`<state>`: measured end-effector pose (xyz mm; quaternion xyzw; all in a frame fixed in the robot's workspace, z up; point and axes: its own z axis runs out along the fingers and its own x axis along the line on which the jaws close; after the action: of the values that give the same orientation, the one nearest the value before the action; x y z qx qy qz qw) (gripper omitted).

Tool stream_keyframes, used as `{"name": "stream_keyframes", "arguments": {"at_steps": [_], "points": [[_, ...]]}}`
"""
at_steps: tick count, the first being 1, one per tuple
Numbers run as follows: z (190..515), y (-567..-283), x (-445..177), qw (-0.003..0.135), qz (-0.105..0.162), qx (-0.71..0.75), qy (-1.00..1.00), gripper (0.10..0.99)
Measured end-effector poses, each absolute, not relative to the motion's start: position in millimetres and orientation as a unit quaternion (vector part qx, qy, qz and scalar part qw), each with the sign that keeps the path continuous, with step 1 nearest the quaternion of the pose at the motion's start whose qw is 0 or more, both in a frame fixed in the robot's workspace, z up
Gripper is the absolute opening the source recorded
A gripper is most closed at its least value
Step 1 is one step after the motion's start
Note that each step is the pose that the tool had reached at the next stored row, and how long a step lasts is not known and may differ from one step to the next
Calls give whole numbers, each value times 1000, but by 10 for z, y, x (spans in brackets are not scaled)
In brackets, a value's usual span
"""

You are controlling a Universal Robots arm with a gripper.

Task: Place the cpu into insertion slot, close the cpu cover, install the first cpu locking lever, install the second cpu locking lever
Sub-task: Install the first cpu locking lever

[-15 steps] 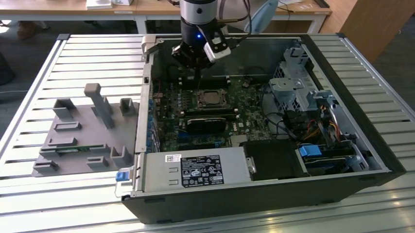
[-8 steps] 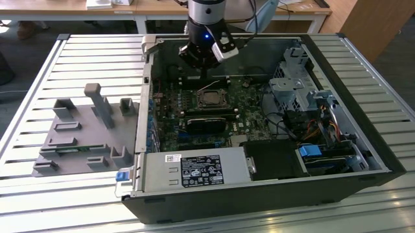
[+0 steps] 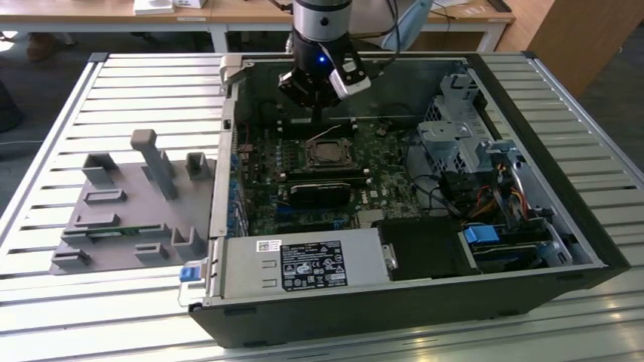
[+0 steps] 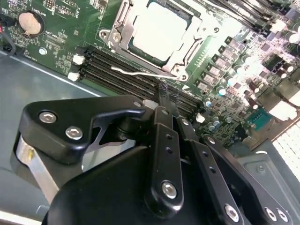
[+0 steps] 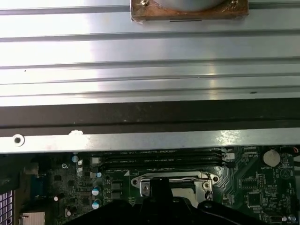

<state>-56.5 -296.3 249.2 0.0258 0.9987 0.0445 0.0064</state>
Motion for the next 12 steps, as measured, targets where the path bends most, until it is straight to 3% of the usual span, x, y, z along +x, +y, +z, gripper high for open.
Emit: {"name": "stream_keyframes", "arguments": {"at_steps": [12], "points": [[2411, -2963, -488, 6, 45, 8, 999, 106]]}}
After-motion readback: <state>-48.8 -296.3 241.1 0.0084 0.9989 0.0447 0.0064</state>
